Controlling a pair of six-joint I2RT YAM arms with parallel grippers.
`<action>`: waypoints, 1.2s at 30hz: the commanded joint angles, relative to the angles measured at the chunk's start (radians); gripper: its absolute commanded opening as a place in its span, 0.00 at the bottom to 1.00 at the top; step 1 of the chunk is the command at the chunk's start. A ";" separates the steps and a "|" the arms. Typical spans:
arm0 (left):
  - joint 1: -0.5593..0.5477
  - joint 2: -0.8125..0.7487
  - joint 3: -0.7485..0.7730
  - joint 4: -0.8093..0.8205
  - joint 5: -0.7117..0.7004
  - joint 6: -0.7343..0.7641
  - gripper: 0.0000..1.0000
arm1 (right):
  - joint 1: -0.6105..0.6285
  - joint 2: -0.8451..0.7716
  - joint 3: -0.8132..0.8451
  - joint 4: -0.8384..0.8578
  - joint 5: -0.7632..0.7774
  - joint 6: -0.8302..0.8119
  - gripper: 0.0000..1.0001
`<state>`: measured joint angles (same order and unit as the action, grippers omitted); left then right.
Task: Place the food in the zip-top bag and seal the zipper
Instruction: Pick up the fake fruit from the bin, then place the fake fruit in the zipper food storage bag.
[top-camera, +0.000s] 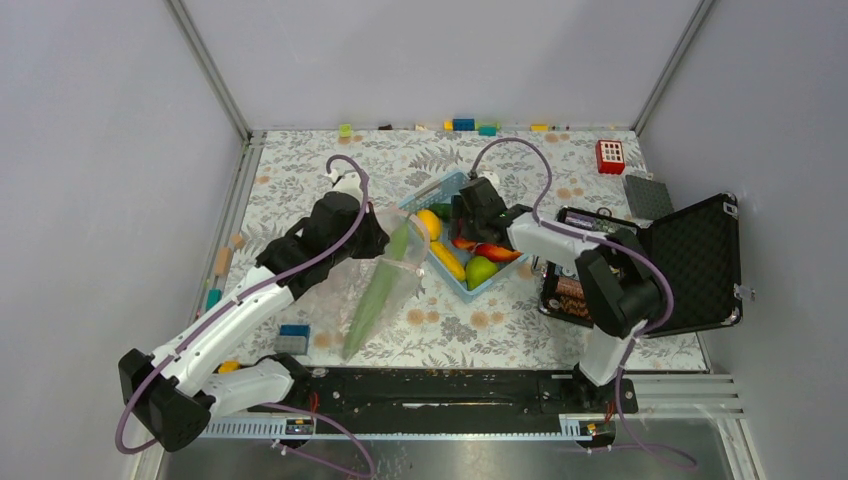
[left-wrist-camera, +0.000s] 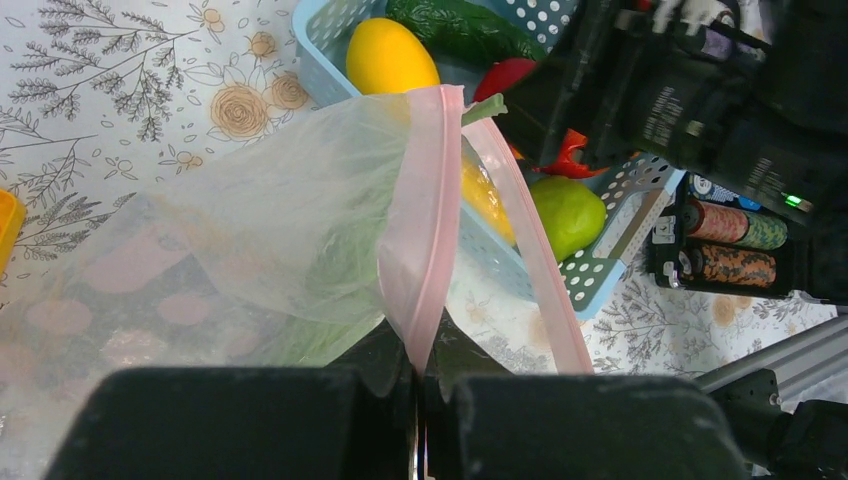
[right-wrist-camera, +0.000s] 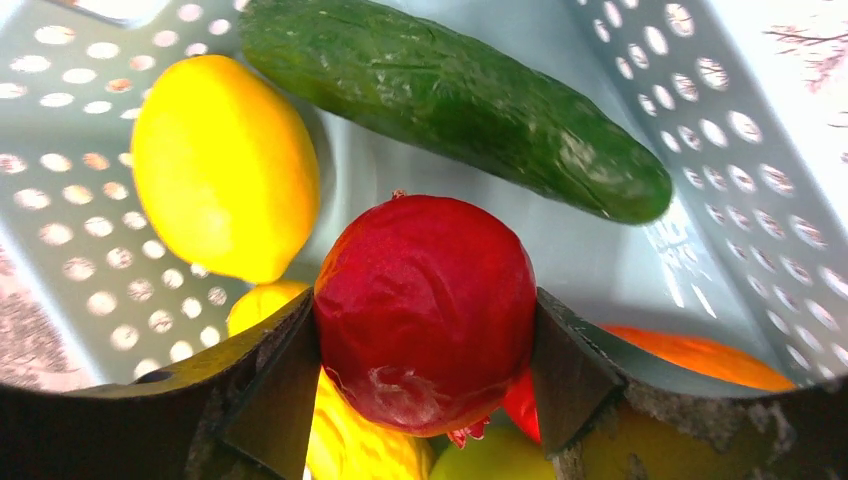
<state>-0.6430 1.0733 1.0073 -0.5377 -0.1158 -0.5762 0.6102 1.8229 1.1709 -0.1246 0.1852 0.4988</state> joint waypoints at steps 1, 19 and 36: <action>-0.004 -0.032 0.006 0.082 -0.006 0.004 0.00 | 0.009 -0.212 -0.051 0.045 0.039 0.008 0.51; -0.031 -0.062 0.026 0.082 0.071 -0.006 0.00 | 0.174 -0.548 -0.127 0.298 -0.378 -0.047 0.44; -0.050 -0.132 0.036 0.082 0.052 -0.031 0.00 | 0.285 -0.486 -0.047 0.137 -0.335 -0.068 0.83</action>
<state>-0.6872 0.9588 1.0077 -0.5289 -0.0692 -0.5919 0.8684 1.3556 1.0679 0.0315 -0.1497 0.4561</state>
